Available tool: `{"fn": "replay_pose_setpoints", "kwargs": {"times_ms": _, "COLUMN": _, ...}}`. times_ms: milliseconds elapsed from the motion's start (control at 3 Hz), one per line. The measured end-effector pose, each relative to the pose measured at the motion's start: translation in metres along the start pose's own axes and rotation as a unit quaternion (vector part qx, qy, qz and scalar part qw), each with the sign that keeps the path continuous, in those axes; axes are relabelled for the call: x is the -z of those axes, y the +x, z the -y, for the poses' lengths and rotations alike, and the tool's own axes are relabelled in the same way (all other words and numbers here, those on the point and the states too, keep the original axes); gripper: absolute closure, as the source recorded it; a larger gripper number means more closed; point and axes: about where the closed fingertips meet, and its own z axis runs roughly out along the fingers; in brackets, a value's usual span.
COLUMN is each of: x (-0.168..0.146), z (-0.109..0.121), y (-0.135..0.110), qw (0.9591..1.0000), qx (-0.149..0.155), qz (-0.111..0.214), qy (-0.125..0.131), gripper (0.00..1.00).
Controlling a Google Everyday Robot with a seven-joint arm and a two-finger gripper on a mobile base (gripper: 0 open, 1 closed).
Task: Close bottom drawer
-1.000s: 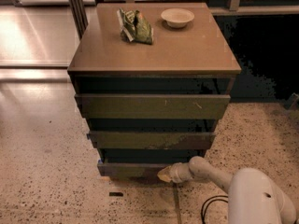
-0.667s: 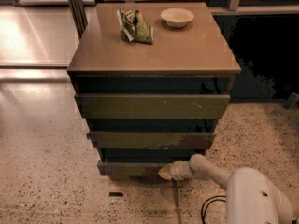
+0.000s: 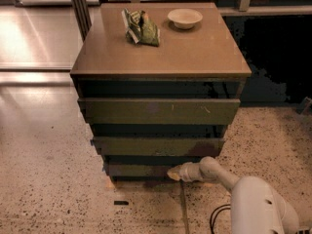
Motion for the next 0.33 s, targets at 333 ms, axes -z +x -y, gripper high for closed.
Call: {"fn": "replay_pose_setpoints", "kwargs": {"times_ms": 333, "x": 0.0001, "z": 0.0012, "y": -0.0004, "qw": 1.0000, "qx": -0.001, "qz": 0.001, "qy": 0.001, "gripper": 1.00}}
